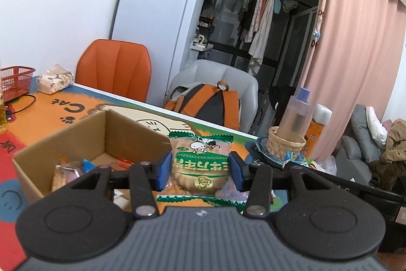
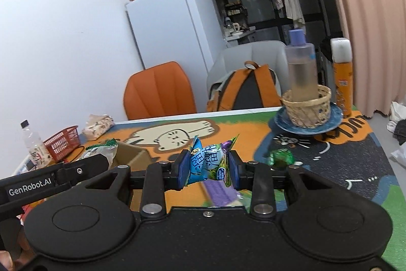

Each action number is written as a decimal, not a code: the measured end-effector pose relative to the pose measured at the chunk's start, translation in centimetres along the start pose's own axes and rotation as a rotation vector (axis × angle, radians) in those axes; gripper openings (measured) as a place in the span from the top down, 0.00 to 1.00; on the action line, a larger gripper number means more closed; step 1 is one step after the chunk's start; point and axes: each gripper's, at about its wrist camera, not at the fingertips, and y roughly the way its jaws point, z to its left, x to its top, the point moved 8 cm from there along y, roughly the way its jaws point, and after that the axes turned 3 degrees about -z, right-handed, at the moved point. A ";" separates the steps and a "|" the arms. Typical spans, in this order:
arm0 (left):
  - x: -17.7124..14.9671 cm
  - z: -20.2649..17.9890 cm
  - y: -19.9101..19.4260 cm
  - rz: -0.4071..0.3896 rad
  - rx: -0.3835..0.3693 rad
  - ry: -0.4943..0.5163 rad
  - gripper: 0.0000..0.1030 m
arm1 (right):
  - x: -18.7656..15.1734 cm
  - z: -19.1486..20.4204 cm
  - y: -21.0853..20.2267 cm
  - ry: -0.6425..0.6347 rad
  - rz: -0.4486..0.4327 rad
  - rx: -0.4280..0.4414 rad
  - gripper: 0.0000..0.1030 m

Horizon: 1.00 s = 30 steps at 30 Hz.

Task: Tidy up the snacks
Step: 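Lift both held snacks and carry them over the cardboard box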

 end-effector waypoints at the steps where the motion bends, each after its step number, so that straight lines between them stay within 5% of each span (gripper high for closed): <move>1: 0.1 0.4 -0.1 -0.002 0.005 -0.002 0.54 | 0.1 0.4 0.1 -0.002 -0.002 0.006 0.67; 16: 2.3 6.5 -1.1 -0.033 0.059 -0.056 0.54 | -0.2 6.1 1.2 -0.037 0.009 0.062 0.67; 30: 2.8 10.6 1.8 -0.007 0.096 -0.087 0.54 | -0.1 10.4 3.7 -0.085 0.021 0.121 0.67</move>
